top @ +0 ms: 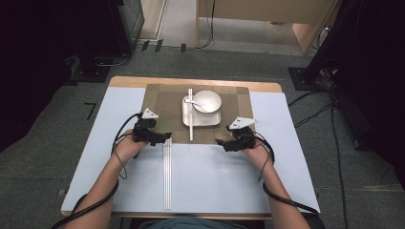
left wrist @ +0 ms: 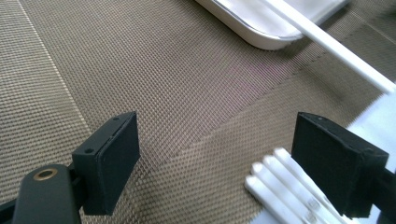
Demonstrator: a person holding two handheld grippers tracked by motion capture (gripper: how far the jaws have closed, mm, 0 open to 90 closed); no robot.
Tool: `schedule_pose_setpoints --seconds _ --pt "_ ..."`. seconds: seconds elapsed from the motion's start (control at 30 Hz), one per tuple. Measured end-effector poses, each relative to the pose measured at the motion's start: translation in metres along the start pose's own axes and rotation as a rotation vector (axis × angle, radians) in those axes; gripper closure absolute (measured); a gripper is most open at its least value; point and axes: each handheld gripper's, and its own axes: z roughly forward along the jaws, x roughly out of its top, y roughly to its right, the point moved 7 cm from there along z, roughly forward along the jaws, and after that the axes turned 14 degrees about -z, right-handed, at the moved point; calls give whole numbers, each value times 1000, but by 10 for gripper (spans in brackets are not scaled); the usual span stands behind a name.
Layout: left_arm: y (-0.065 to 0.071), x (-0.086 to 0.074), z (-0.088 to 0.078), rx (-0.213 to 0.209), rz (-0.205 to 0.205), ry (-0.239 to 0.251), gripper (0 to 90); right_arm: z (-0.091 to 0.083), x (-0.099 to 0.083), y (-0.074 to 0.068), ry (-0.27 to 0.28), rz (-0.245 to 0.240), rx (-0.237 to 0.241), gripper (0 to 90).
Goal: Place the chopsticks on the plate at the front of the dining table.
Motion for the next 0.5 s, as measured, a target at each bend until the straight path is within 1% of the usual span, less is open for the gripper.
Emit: schedule_pose_setpoints --seconds 0.07,0.13,0.2,0.27,0.33,0.43,0.5 --pt "-1 -2 -3 -3 13 4 151 -2 -2 2 -2 4 0 255" --pt "-4 -5 -5 3 22 6 151 -4 -6 3 -12 -3 -3 254" --pt "-9 -8 -7 11 24 8 151 -6 -10 5 -25 -6 -8 254" --pt "-14 -10 -10 15 20 12 150 -7 -13 7 -28 -4 -11 254" --pt "-19 -13 -14 14 15 13 150 -9 -17 7 -39 13 6 251" --pt "-25 -17 -18 14 9 17 150 -9 -23 6 -49 -14 27 238" --pt "-29 -19 -20 8 2 23 150 -9 -28 5 -73 -43 18 236"
